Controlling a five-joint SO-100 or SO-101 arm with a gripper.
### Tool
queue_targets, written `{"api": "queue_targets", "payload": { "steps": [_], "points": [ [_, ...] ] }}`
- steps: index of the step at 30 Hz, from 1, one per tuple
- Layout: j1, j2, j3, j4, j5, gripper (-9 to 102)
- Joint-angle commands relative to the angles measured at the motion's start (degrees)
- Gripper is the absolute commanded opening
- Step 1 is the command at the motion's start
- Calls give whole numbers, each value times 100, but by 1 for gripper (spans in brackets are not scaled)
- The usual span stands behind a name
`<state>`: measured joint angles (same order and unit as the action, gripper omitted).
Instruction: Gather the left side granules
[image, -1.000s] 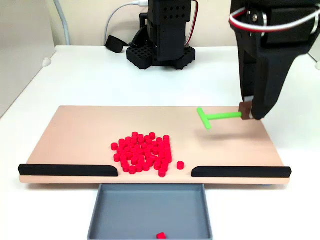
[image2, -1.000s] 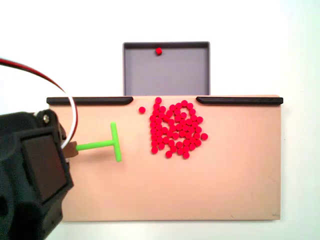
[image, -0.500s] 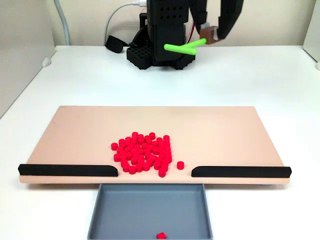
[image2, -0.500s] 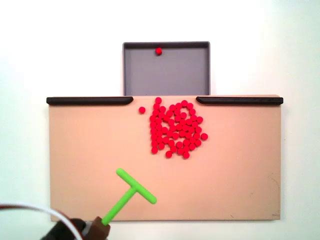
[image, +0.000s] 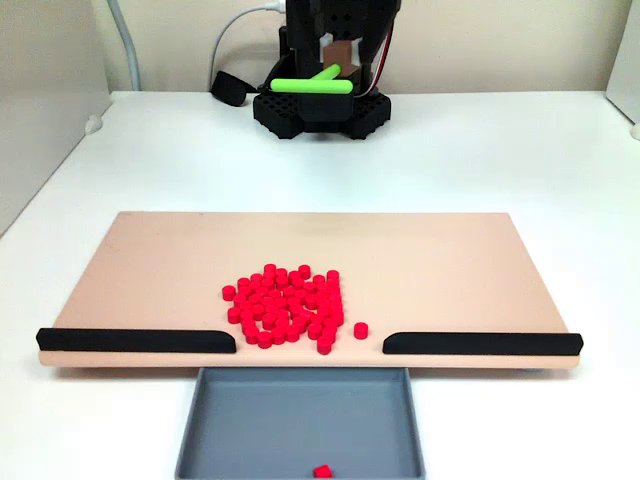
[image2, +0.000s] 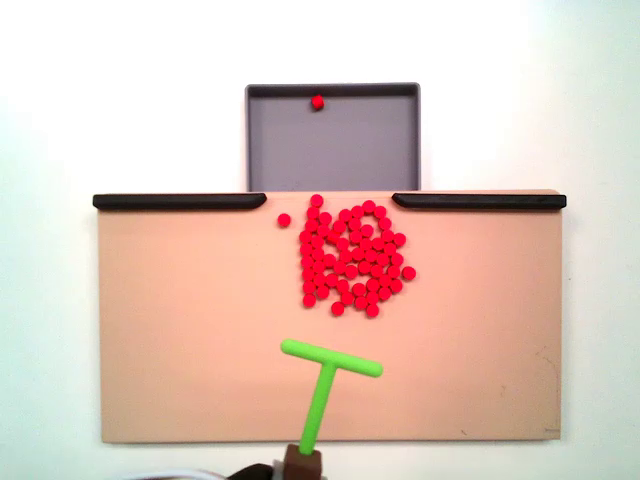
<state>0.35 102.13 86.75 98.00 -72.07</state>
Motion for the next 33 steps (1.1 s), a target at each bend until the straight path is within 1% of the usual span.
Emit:
{"api": "queue_targets", "payload": {
  "steps": [1, 4, 8, 12, 25, 33],
  "points": [
    [185, -35, -35, -26, -817, 0],
    [264, -141, -35, -88, -1257, 0],
    [272, -316, -35, -369, -1459, 0],
    [334, -466, -70, -475, -1652, 0],
    [475, -703, -44, -475, -1512, 0],
    [466, -782, -114, -475, -1688, 0]
  ]
}}
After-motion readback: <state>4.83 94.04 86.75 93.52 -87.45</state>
